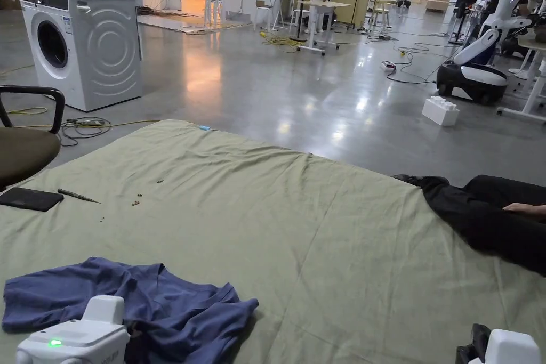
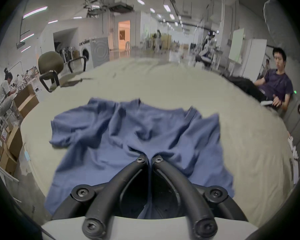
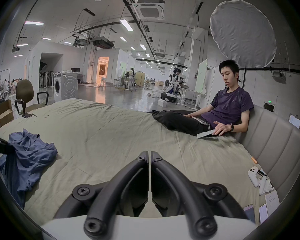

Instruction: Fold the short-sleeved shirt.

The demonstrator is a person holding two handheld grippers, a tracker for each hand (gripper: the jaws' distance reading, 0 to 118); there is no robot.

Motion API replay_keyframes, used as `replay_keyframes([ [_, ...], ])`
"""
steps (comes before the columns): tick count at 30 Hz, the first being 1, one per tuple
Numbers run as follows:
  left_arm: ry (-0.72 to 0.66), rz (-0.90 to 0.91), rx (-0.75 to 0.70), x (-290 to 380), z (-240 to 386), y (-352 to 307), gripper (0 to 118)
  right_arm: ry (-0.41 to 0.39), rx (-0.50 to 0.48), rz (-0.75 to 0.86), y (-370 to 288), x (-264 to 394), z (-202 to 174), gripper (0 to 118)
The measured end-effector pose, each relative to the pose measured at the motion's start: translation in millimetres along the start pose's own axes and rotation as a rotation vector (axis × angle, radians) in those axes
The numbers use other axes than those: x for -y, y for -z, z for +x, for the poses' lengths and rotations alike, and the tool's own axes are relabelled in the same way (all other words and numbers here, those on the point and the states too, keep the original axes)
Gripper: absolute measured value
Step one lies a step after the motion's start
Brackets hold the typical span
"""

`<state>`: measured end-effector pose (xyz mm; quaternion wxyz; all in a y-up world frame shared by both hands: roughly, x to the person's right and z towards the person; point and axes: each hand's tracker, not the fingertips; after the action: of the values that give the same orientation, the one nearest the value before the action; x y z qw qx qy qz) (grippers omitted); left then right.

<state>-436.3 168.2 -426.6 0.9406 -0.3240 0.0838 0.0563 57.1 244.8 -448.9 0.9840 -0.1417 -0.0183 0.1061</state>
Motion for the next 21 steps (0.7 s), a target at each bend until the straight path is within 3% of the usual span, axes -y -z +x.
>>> replay_keyframes([
  [10,0.070,0.316,0.186,-106.5,74.1,-75.2,4,0.037,0.039,0.067,-19.3,-11.7,26.9,3],
  [21,0.194,0.451,0.469,-173.6,218.9,-120.3,4,0.070,0.136,0.128,-46.7,-20.9,81.6,3],
])
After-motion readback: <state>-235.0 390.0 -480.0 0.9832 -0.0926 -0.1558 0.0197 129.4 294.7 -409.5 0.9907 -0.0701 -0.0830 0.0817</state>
